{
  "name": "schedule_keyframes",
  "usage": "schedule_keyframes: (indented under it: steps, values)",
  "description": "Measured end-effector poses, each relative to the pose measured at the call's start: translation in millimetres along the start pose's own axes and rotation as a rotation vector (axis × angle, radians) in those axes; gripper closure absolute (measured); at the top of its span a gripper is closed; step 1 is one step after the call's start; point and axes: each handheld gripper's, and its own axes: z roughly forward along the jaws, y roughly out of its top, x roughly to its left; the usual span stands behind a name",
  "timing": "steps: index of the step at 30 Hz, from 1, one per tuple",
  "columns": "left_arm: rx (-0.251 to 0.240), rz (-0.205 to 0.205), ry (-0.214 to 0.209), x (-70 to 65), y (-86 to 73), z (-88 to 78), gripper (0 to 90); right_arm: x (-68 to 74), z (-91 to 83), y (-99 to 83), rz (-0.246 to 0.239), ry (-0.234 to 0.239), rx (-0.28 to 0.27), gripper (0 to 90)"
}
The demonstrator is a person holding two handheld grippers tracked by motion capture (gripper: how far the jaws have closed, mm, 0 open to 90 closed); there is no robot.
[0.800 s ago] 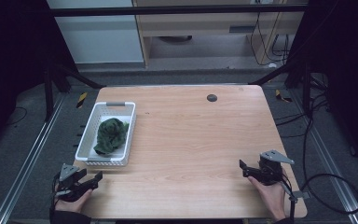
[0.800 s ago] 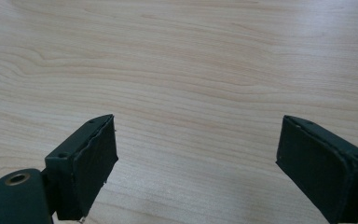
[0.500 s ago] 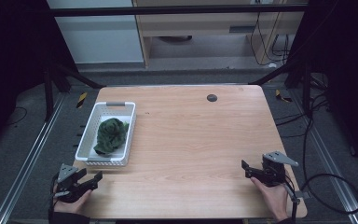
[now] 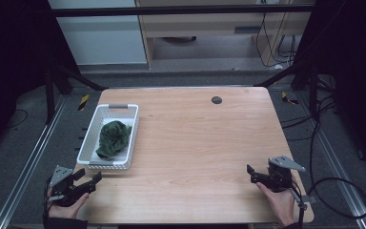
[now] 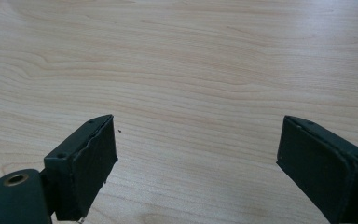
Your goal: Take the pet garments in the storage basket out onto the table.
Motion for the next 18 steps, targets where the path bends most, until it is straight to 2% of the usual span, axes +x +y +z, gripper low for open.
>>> schedule_keyframes:
  steps: [7, 18]
  values:
    - [-0.003, 0.02, -0.018, -3.9, 10.0, 0.2, 28.3, 0.6, 0.2, 1.9, -0.004, -0.002, -0.005, 11.6]
    - [-0.029, 0.064, -0.054, -7.4, 40.6, -6.0, 27.8, 0.9, 0.6, 3.0, -0.007, -0.009, -0.008, 11.6]
